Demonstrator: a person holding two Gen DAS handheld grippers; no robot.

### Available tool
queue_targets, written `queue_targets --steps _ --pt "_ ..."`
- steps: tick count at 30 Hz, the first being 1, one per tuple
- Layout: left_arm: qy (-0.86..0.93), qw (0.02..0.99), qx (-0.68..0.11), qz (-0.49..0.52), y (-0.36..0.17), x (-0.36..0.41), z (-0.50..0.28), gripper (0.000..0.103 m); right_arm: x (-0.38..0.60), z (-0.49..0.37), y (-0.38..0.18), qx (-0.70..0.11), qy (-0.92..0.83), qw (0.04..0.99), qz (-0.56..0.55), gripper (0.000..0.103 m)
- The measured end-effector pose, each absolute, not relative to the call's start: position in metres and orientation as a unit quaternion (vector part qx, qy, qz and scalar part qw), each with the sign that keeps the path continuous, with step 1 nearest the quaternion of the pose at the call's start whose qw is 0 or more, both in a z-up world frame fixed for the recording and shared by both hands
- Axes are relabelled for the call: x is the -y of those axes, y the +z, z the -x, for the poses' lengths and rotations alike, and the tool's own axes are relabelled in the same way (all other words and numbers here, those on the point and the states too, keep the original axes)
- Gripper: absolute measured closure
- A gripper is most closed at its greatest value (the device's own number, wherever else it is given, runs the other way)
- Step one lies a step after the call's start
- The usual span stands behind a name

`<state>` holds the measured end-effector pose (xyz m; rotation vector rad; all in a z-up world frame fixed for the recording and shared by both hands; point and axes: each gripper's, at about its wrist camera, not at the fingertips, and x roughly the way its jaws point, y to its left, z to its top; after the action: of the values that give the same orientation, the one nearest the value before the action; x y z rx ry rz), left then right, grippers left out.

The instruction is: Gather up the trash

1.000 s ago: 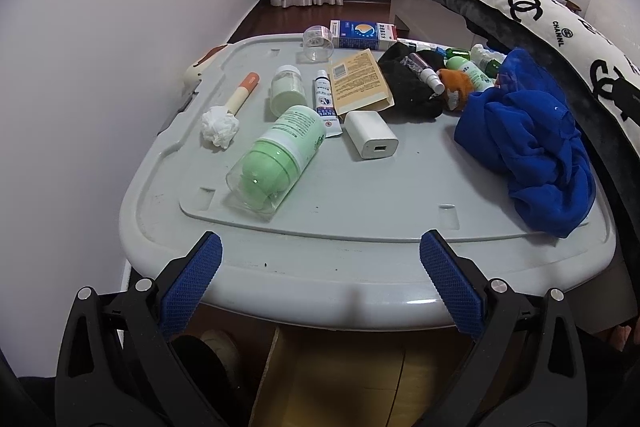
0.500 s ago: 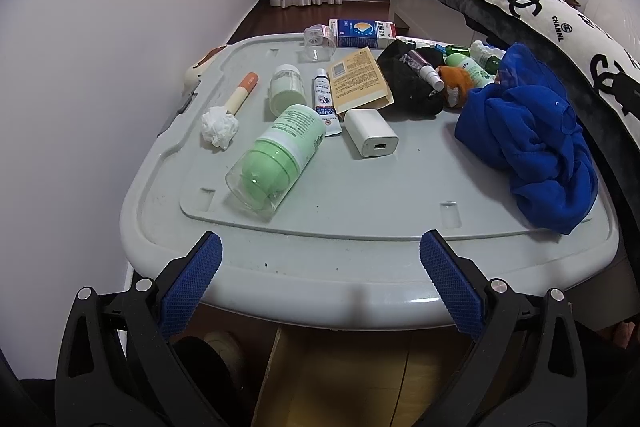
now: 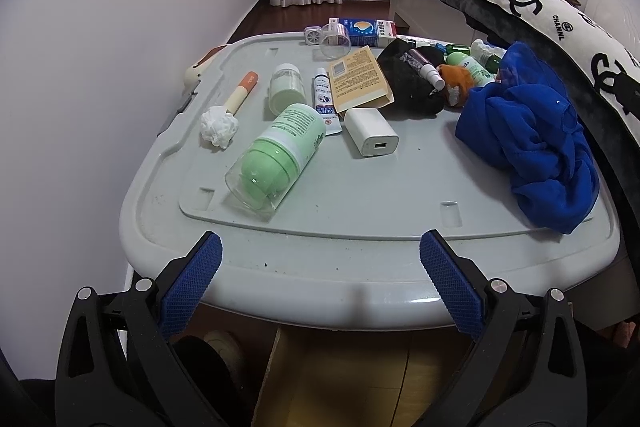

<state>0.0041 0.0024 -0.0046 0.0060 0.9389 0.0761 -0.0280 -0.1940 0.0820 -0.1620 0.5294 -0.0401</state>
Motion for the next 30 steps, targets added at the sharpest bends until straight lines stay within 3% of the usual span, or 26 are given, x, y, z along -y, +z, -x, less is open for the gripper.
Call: queue_targets --steps 5,16,17,19,24,30 --pt "0.036 0.888 -0.458 -0.003 -0.005 -0.003 -0.005 0.006 0.198 0.018 0.07 -0.277 -0.009 0.958 0.078 0.005" --pt "0.017 0.895 -0.445 0.001 -0.001 0.002 -0.009 0.006 0.189 -0.05 -0.014 -0.368 -0.002 0.914 0.172 0.006" --pt "0.018 0.896 -0.443 0.0 -0.002 0.002 -0.009 0.006 0.186 -0.059 -0.024 -0.381 -0.007 0.906 0.186 0.012" --pt "0.019 0.896 -0.443 -0.001 -0.003 0.0 -0.008 0.006 0.191 -0.075 -0.044 -0.443 0.029 0.884 0.147 0.087" --pt "0.026 0.892 -0.451 0.007 -0.008 -0.011 -0.011 0.006 0.2 -0.075 -0.038 -0.457 0.04 0.884 0.087 0.095" --pt "0.038 0.905 -0.423 0.031 -0.003 -0.055 -0.02 0.006 0.199 -0.029 0.034 -0.403 0.098 0.909 0.043 0.095"
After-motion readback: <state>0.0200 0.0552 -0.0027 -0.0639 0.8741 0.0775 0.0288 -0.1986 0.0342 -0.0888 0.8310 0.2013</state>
